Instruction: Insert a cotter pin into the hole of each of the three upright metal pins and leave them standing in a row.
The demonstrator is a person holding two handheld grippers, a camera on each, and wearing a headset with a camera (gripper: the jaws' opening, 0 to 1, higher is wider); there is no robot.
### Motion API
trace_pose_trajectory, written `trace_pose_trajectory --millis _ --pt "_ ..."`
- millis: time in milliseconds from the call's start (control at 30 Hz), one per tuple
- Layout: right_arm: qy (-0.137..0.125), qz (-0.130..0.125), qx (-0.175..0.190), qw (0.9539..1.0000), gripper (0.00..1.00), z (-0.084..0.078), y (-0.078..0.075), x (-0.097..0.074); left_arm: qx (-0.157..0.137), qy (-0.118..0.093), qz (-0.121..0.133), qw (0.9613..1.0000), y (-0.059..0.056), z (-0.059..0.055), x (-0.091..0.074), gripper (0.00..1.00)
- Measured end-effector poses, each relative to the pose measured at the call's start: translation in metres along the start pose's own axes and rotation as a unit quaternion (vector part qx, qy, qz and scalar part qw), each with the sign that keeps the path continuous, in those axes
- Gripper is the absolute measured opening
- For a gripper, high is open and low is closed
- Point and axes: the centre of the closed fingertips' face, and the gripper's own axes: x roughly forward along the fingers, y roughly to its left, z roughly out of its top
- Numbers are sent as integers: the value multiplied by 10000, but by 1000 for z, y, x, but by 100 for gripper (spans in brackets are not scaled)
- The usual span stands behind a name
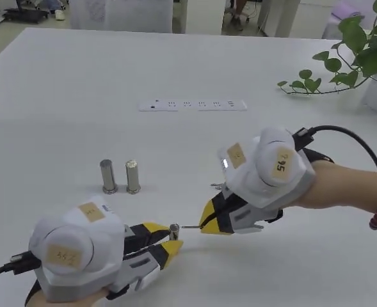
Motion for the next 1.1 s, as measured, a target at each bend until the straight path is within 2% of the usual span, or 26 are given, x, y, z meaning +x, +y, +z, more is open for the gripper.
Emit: trace_pose_trajectory --millis 533,1100 --pt "137 57 -243 9996 2 3 -1 1 -2 -70 -5 10000 1 0 0 7" --pt "308 107 -462 9984 2 5 0 4 93 -23 7 10000 0 -2 2 7"
